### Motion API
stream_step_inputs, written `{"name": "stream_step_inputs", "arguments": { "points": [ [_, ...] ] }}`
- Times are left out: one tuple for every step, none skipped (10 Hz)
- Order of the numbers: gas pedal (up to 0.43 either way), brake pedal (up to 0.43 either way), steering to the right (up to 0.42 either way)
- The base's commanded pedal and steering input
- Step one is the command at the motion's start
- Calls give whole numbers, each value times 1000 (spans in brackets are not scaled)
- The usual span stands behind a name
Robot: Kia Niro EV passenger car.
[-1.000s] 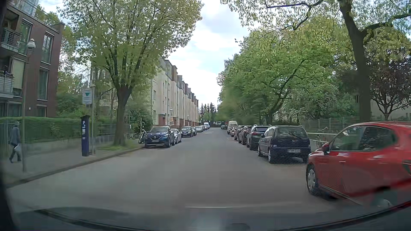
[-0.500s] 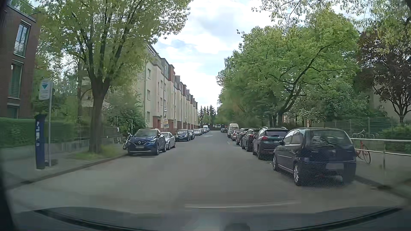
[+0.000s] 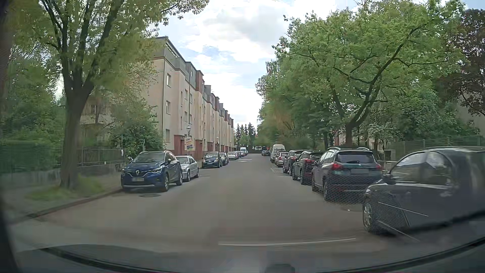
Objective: Follow the waypoints while adhering to traffic rules and regulations
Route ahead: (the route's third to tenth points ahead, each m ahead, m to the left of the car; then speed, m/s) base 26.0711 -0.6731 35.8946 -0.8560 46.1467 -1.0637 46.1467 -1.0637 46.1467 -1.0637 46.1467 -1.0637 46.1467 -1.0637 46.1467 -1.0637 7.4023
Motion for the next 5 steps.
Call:
{"name": "stream_step_inputs", "arguments": {
  "points": [
    [339, 24, -17],
    [339, 24, -16],
    [339, 24, -10],
    [339, 24, -6],
    [339, 24, -5]
  ]
}}
